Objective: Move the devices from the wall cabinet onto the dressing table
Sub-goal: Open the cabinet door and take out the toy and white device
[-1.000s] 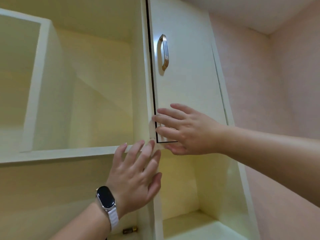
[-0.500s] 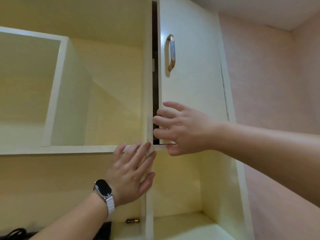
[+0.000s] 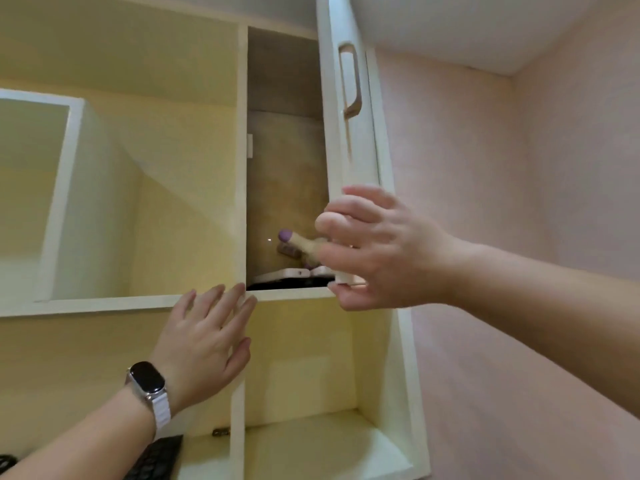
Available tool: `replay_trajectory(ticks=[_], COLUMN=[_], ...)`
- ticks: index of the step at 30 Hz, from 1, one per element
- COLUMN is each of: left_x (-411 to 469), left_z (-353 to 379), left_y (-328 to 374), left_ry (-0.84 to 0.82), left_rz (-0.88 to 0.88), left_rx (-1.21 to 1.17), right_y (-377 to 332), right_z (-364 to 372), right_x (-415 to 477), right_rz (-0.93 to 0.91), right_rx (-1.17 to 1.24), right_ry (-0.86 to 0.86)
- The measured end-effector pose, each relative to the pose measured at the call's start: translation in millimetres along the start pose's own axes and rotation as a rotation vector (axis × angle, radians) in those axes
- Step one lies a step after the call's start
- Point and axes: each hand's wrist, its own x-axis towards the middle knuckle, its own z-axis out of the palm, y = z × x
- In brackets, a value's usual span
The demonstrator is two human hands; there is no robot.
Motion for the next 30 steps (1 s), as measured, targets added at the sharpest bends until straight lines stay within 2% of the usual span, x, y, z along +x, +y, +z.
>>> replay_trajectory(ticks=[4, 9, 19, 24, 30], left_x=[8.1, 11.7, 11.4, 22.2, 59.7], left_z=[-1.0, 2.4, 8.2, 5.1, -18.2], left_y=[11.6, 23.5, 13.8, 15.3, 20.1], left_ry=[-0.006, 0.012, 0.099, 0.178, 0.163], left_rz=[0.012, -0.045, 0.010, 0.010, 0.085], left_rx=[-0.015, -0.031, -0.036, -0.079, -0.204], right_y=[10.4, 21.8, 35.4, 18.2, -8.2], right_z=[-27.1, -43.6, -43.2, -47.0, -30.1], right_x=[-48.6, -109.6, -152.8, -137.7, -93.8], right_rz=[0.103, 0.227, 0.297, 0.404, 0.464], right_rx=[-0.065, -0.186, -0.290, -0.348, -0.255], right_ry=[0.076, -0.017, -0.101, -0.177, -0.282])
